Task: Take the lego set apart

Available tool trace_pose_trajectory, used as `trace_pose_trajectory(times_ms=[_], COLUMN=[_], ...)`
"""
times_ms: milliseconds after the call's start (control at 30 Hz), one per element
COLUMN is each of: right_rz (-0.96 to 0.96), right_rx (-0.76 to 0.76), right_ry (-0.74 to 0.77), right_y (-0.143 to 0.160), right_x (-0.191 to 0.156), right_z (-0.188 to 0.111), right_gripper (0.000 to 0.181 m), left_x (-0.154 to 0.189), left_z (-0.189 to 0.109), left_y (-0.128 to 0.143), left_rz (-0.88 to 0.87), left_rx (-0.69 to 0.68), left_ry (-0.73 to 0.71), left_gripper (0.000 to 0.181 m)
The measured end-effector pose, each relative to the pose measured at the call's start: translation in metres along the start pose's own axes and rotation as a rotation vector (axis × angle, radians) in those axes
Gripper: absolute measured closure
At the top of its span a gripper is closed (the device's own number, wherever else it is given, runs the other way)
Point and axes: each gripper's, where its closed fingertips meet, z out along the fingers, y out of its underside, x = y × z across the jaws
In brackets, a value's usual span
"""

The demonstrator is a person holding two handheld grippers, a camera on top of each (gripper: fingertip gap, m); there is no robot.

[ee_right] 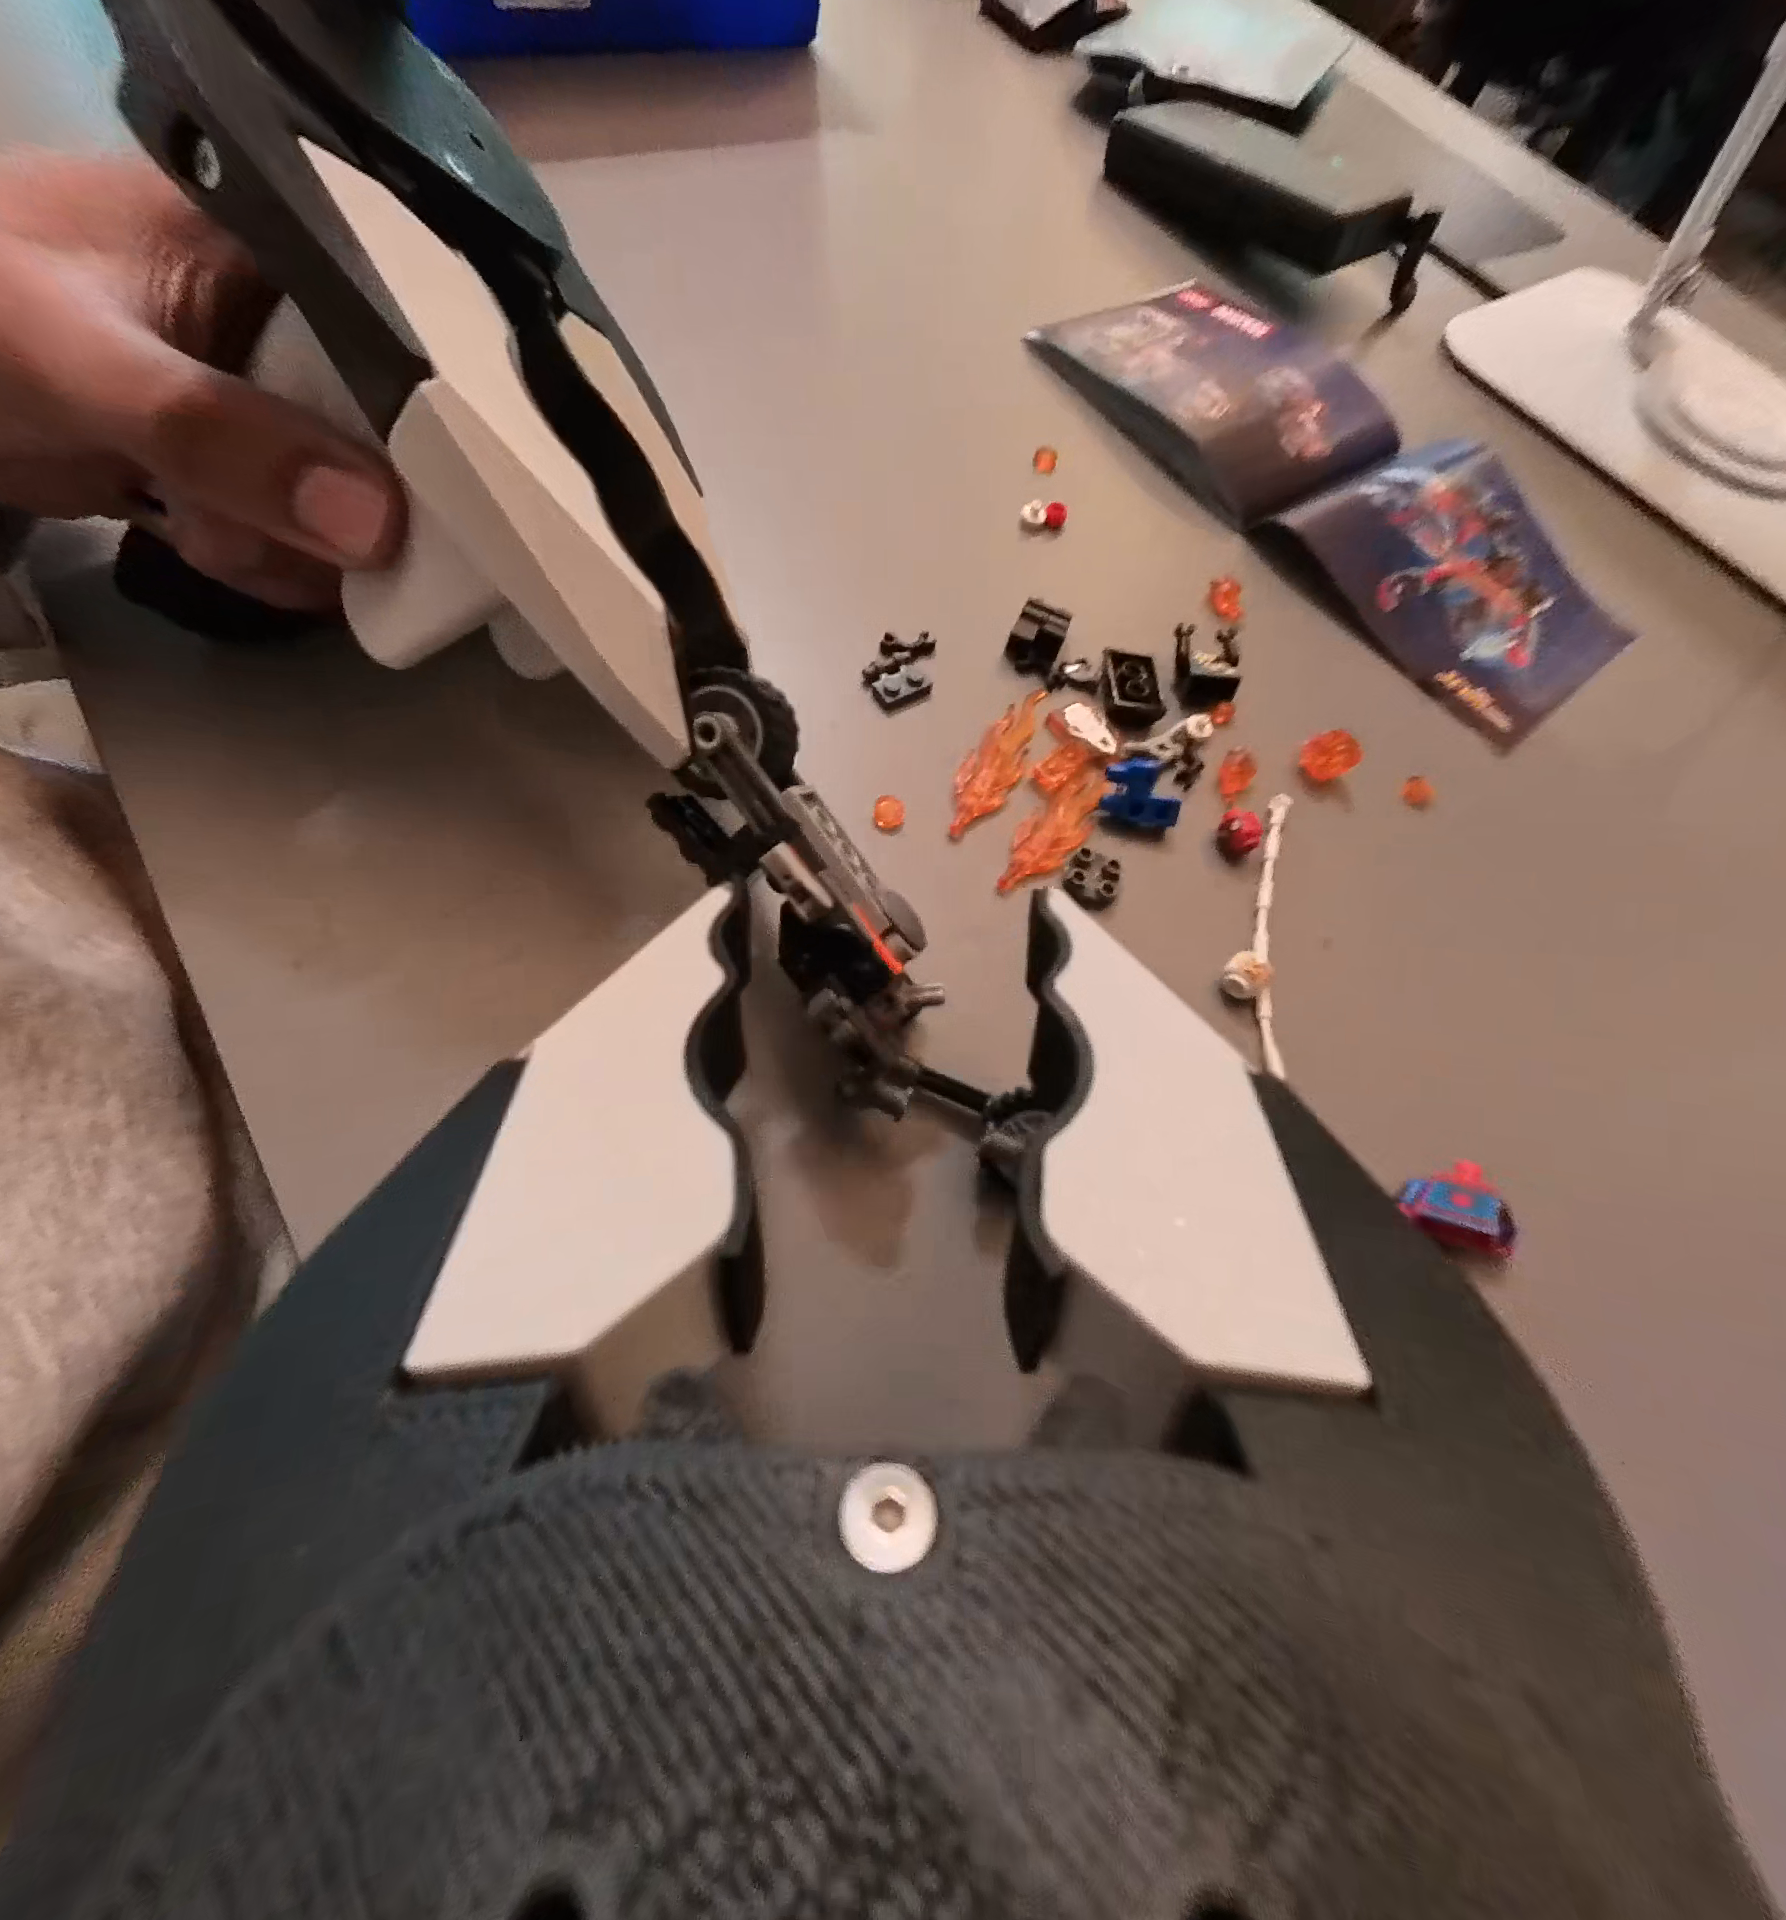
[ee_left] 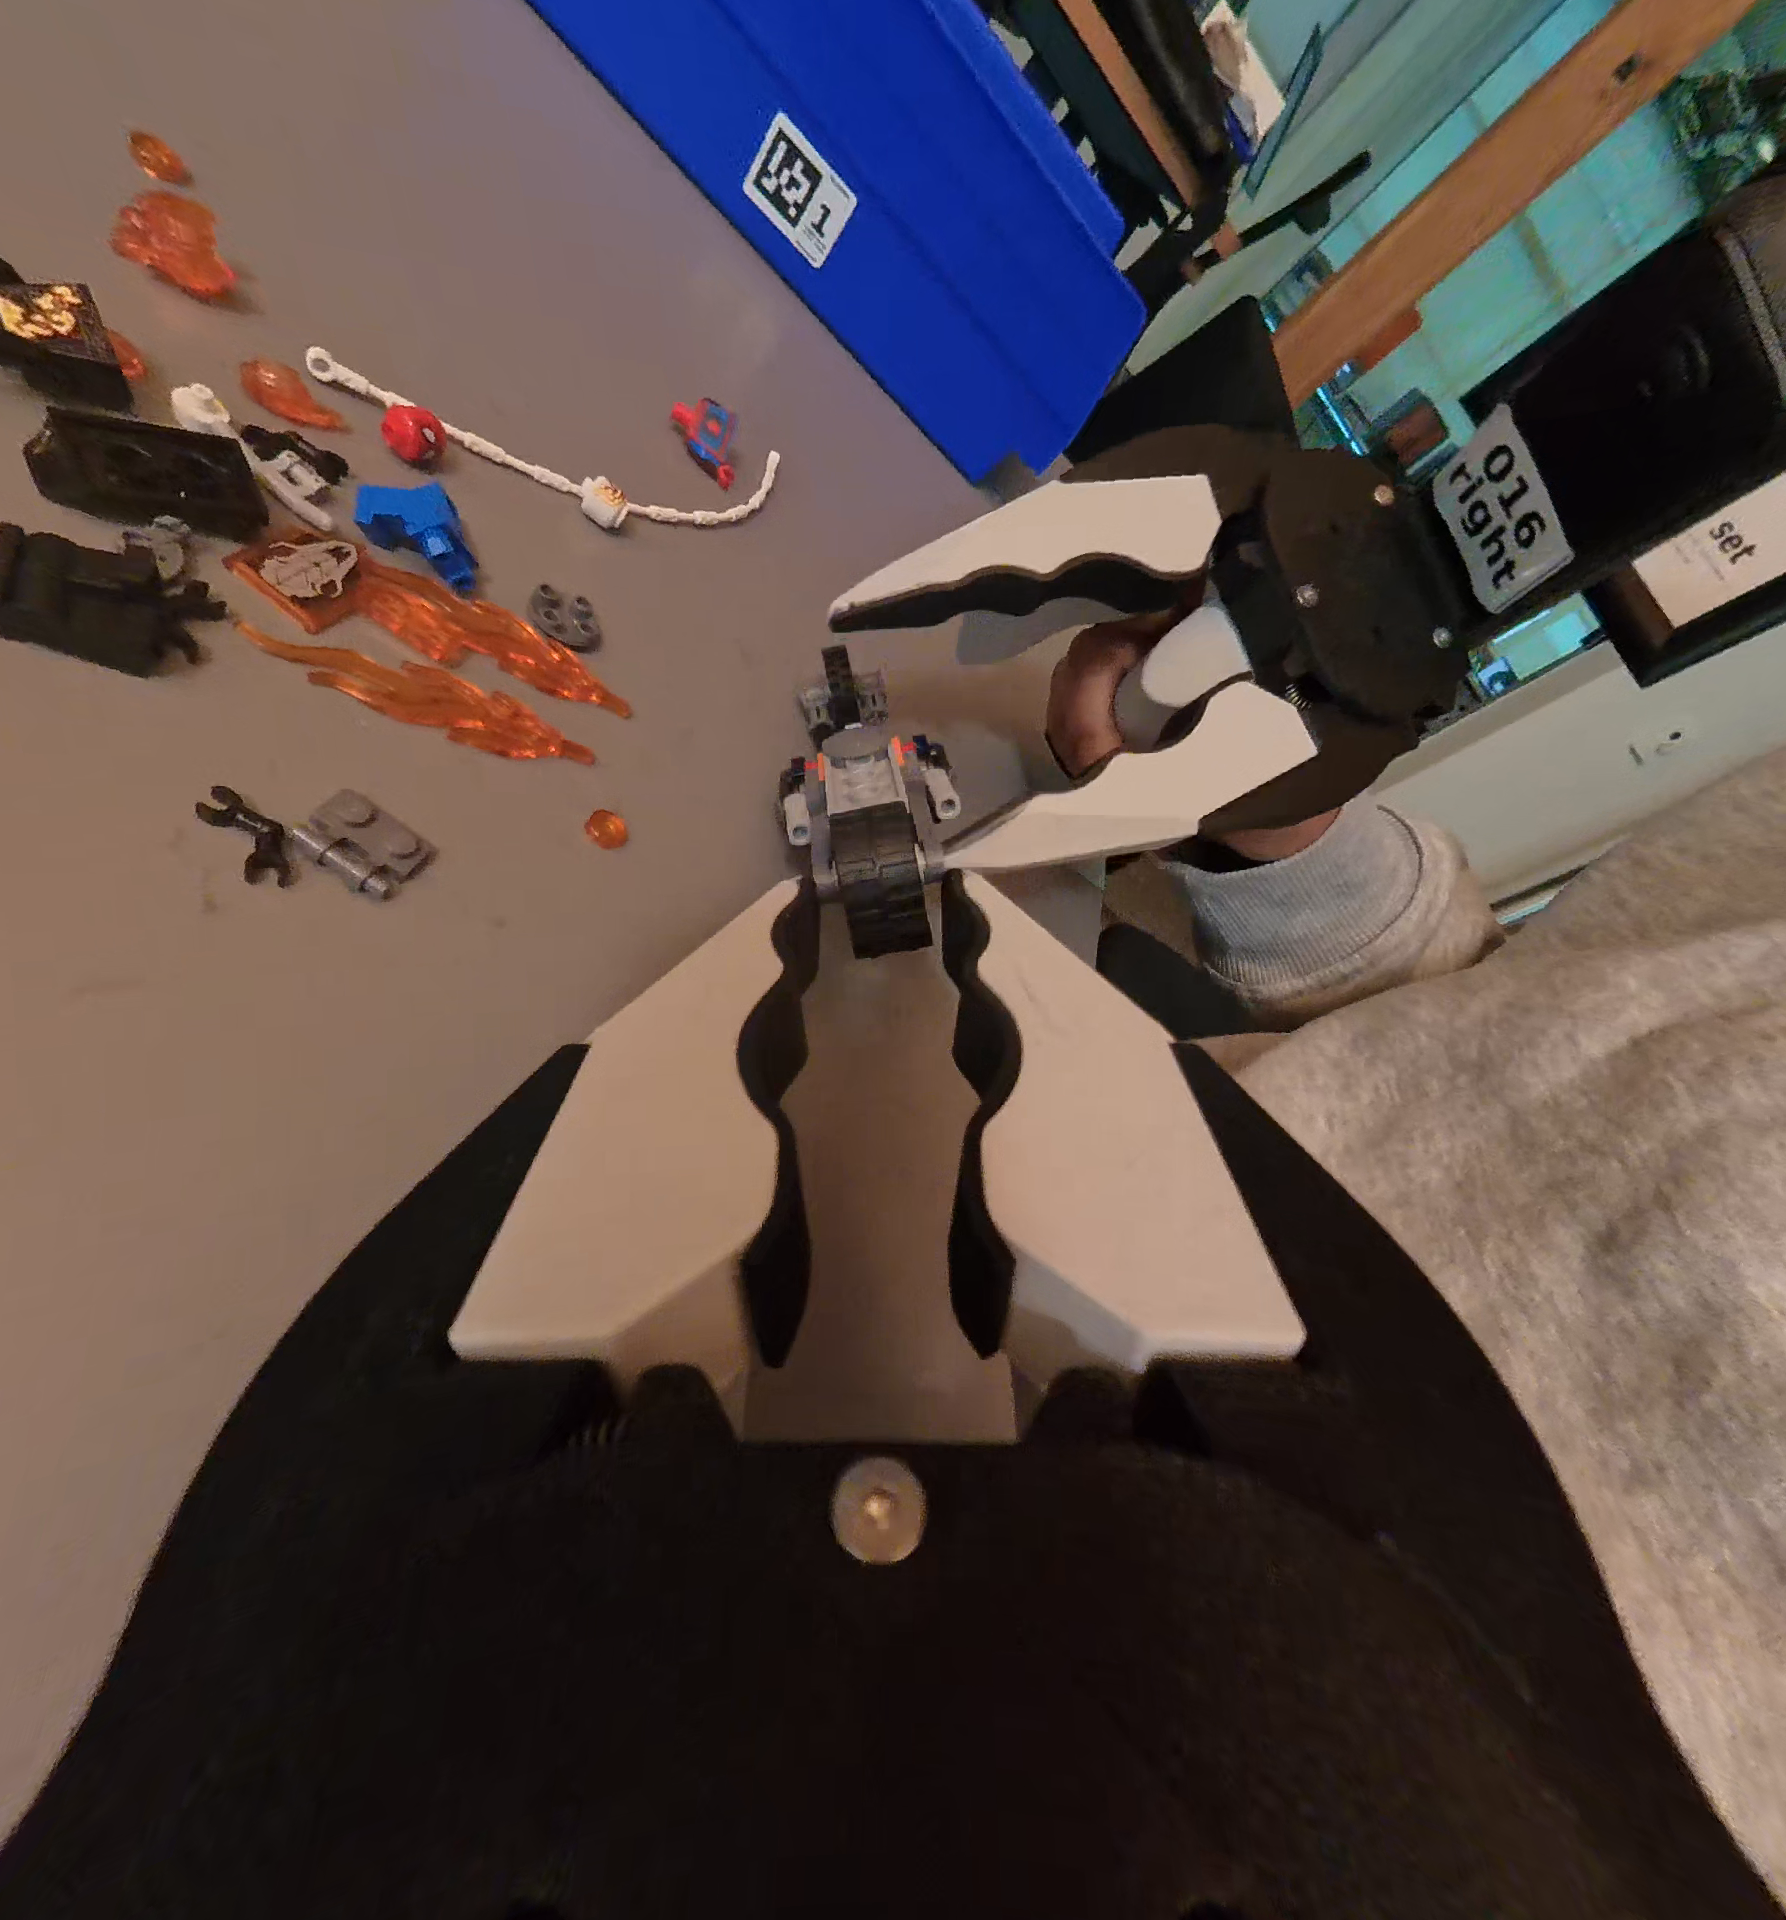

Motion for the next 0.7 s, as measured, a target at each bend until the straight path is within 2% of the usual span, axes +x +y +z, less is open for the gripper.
trace_pose_trajectory(times_ms=[100, 267, 433, 500, 567, 700], right_rz=[-0.054, -0.27, -0.362, -0.338, -0.234, 0.087], right_rx=[0.022, 0.035, 0.002, 0.002, 0.024, 0.229], right_ry=[0.0, 0.059, 0.103, 0.093, 0.069, -0.003], right_y=[-0.004, -0.01, -0.01, -0.011, -0.011, -0.029], right_x=[-0.004, -0.014, -0.014, -0.014, -0.012, 0.003], right_z=[-0.003, -0.005, -0.003, -0.003, -0.002, -0.023], right_gripper=[0.145, 0.176, 0.178, 0.179, 0.18, 0.181], left_x=[-0.001, -0.002, -0.004, -0.004, -0.005, -0.011], left_z=[0.001, 0.003, 0.002, 0.003, 0.004, 0.005], left_y=[0.001, 0.003, 0.002, 0.003, 0.004, 0.006], left_rz=[0.013, 0.027, 0.018, 0.029, 0.049, 0.09], left_rx=[-0.009, -0.021, -0.014, -0.02, -0.03, -0.056], left_ry=[-0.015, -0.042, -0.046, -0.057, -0.084, -0.153], left_gripper=[0.159, 0.158, 0.159, 0.159, 0.158, 0.159])
